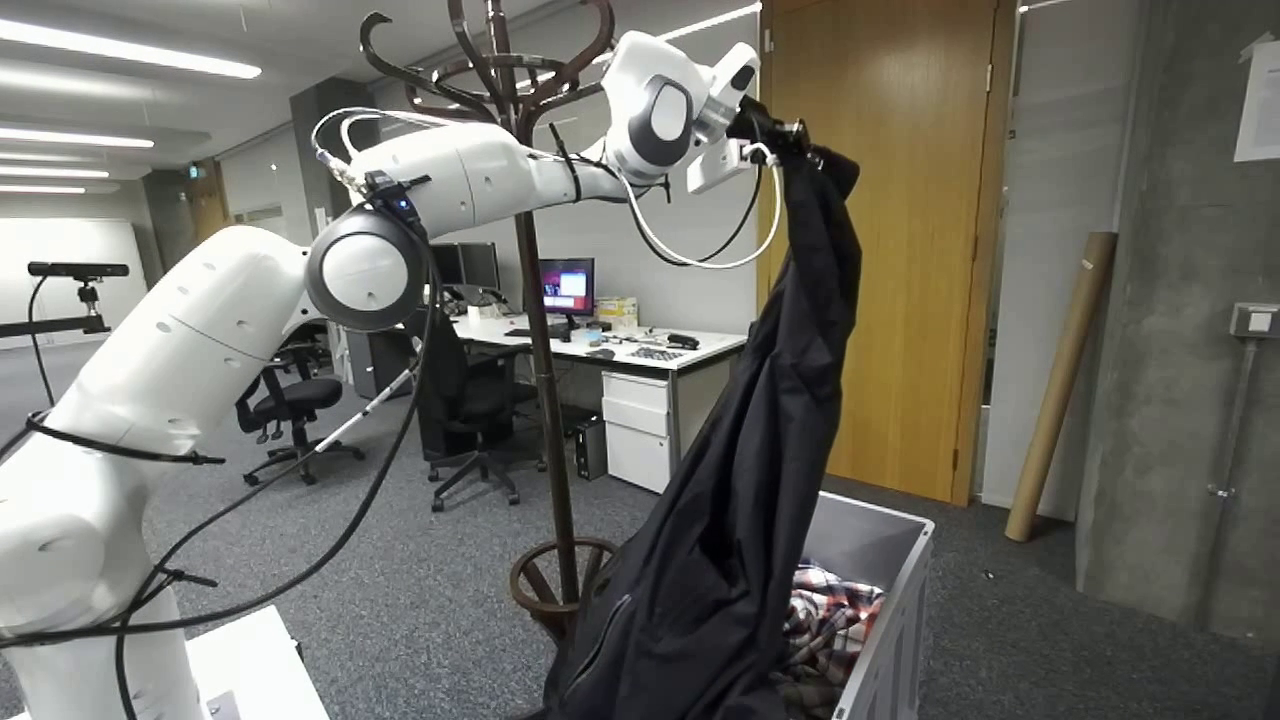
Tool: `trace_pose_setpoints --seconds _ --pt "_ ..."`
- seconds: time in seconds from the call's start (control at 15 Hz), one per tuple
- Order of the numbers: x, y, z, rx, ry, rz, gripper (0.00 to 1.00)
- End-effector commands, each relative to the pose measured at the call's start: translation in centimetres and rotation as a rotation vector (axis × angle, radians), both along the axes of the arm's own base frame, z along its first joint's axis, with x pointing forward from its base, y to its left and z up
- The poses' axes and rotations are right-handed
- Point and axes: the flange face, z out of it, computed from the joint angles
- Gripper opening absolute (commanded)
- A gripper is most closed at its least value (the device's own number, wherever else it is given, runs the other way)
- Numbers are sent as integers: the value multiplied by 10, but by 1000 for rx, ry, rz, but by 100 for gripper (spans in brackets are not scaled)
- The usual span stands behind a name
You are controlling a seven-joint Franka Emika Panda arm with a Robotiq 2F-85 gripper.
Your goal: Take the hoodie off of the coat hanger
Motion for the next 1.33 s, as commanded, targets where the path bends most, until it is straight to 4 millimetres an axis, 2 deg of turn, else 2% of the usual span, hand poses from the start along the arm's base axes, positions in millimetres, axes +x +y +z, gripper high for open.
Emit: trace_pose_setpoints --seconds 0.0,0.07,0.13,0.27,0.73,1.27 --pt "2 1 0 50 -1 -8 27" --pt "3 2 -1 65 6 -16 29" --pt "3 0 -3 80 12 -22 34" --pt "0 0 2 107 8 -35 51" --pt "-21 -1 39 118 -45 -19 100" --pt "-71 0 96 106 102 -13 100"
